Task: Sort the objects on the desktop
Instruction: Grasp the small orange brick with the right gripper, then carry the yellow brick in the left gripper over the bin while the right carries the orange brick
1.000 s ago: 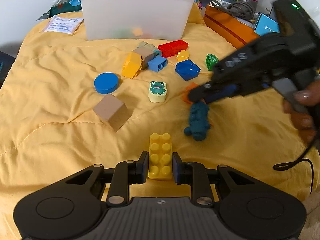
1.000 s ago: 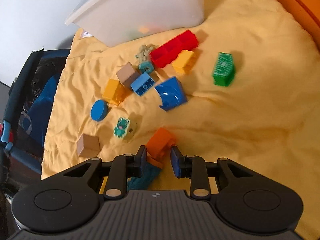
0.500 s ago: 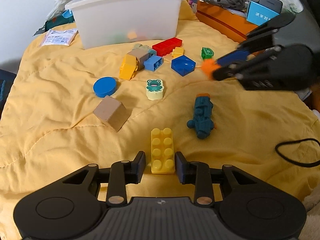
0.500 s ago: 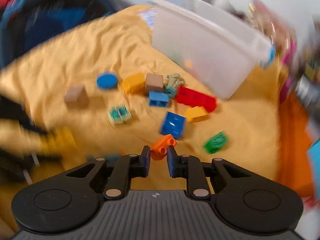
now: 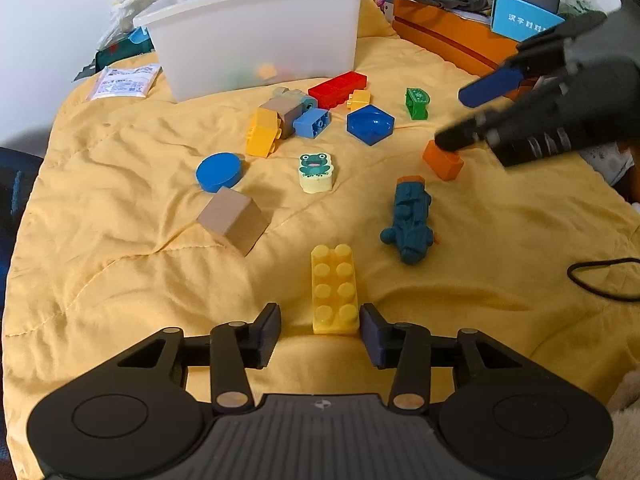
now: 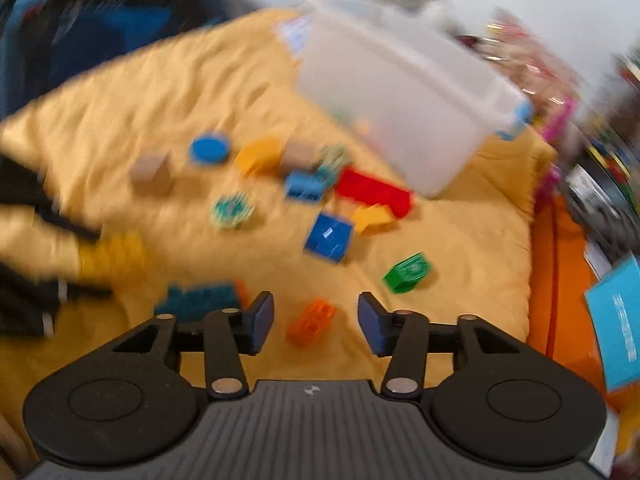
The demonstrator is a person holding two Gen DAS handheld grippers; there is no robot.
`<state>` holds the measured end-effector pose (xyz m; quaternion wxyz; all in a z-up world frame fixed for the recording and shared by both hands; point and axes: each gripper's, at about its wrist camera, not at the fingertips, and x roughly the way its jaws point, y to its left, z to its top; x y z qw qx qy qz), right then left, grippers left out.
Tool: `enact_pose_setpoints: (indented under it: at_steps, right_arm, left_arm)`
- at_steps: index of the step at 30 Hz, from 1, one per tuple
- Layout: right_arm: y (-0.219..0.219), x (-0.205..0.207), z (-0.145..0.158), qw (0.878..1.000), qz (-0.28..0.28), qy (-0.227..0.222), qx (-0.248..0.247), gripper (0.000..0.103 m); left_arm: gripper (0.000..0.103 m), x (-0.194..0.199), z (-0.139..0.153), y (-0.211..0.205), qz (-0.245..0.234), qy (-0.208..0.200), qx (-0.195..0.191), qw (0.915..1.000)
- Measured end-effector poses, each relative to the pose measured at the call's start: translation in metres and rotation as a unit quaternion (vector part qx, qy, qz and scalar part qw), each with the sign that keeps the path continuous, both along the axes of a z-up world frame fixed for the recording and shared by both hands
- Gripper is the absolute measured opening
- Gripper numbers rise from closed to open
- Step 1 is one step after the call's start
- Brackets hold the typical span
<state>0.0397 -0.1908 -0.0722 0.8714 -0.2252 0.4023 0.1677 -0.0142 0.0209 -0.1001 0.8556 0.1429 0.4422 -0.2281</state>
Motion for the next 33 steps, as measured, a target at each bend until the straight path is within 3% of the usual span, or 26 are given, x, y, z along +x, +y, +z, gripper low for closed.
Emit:
enact_pose_setpoints:
  at_steps: [4, 5, 7, 8, 9, 11, 13, 18, 24, 27, 33]
  right_arm:
    - [-0.008, 0.018, -0.011, 0.998, -0.050, 0.034, 0.031, 0.047]
    - [-0.010, 0.022, -0.015, 0.997, -0.056, 0.043, 0.039, 0.045]
    - [-0.011, 0.027, -0.026, 0.994, -0.066, 0.065, 0.051, 0.036]
    - [-0.012, 0.029, -0.031, 0.993, -0.068, 0.077, 0.053, 0.023]
    - [-0.014, 0.029, -0.036, 0.992, -0.070, 0.089, 0.058, 0.017]
    - [-0.016, 0.026, -0.036, 0.991, -0.070, 0.094, 0.068, 0.017]
    - [-0.018, 0.024, -0.028, 0.991, -0.067, 0.089, 0.070, 0.017]
    - [-0.026, 0.041, 0.024, 0.992, -0.063, 0.040, 0.099, 0.017]
    - [-0.024, 0.089, 0.086, 0.993, -0.036, -0.044, 0.099, 0.017]
    - [-0.020, 0.125, 0.102, 0.993, -0.036, -0.078, 0.083, 0.017]
    - [-0.014, 0.197, 0.108, 0.990, -0.067, -0.071, 0.099, 0.017]
  left_arm:
    - [0.043, 0.002, 0.001, 0.001, 0.000, 0.004, -0.010, 0.9999]
    - [0.037, 0.002, 0.001, 0.000, -0.002, 0.006, -0.015, 0.9999]
    - [0.027, 0.001, 0.001, 0.000, -0.008, 0.007, -0.019, 0.9998]
    - [0.027, 0.001, 0.000, -0.001, -0.009, 0.007, -0.018, 0.9998]
    - [0.027, 0.001, 0.001, -0.001, -0.010, 0.008, -0.019, 0.9997]
    - [0.027, 0.004, 0.004, 0.001, -0.011, 0.016, -0.027, 0.9995]
    - [0.027, 0.010, 0.017, 0.005, -0.010, 0.027, -0.060, 0.9978]
    - [0.027, 0.038, 0.077, 0.005, -0.019, -0.060, -0.086, 0.9943]
    - [0.027, 0.117, 0.157, -0.018, -0.037, -0.165, -0.099, 0.9806]
    - [0.027, 0.163, 0.181, -0.037, -0.043, -0.210, -0.071, 0.9742]
    - [0.027, 0.250, 0.165, -0.058, -0.004, -0.169, -0.056, 0.9841]
